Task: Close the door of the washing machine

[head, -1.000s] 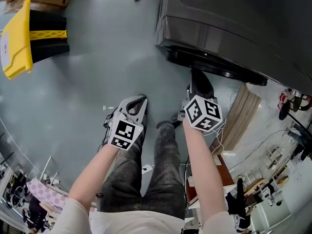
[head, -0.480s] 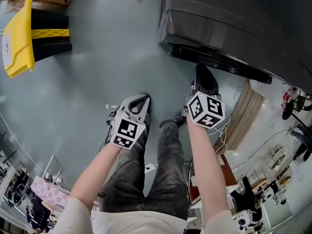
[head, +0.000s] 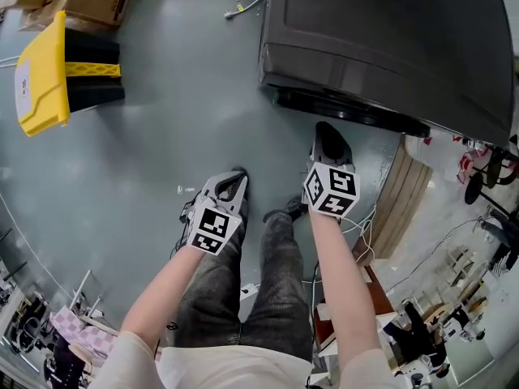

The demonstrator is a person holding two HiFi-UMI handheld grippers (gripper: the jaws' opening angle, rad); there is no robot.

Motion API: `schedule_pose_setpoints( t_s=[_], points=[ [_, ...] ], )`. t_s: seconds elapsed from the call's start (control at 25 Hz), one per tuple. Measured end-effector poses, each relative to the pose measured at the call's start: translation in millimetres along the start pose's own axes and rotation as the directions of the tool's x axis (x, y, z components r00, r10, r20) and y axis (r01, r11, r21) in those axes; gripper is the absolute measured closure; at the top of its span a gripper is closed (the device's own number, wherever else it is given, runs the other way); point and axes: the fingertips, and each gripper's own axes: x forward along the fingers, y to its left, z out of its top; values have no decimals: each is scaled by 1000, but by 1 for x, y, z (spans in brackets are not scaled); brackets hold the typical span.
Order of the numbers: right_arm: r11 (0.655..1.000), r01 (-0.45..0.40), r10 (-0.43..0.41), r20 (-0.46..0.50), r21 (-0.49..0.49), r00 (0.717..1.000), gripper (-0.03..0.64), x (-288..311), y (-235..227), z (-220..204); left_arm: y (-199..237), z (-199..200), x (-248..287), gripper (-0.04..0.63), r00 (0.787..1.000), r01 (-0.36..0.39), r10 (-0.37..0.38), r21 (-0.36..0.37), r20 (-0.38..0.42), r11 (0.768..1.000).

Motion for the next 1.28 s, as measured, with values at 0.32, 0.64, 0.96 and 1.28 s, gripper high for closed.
schedule_pose_setpoints(
  t_s=[0.32,0.64,0.96,1.28],
  points=[
    [999,-34,33,30,24,999,575,-96,22,40,-29,80,-53,586,998,13,-20,108,61,994],
    [998,-56,53,70,39,996,575,-213,51,100,-86,162,-148,586,992,66,-83,169,96,983],
    [999,-30,28,153,12,988,575,-313,64,156,-144,223,-231,586,972,139,-177,225,157,964],
    [997,-28,49,291,-78,955,575,-415,85,196,-172,283,-305,586,928,128,-211,269,307,955]
  ],
)
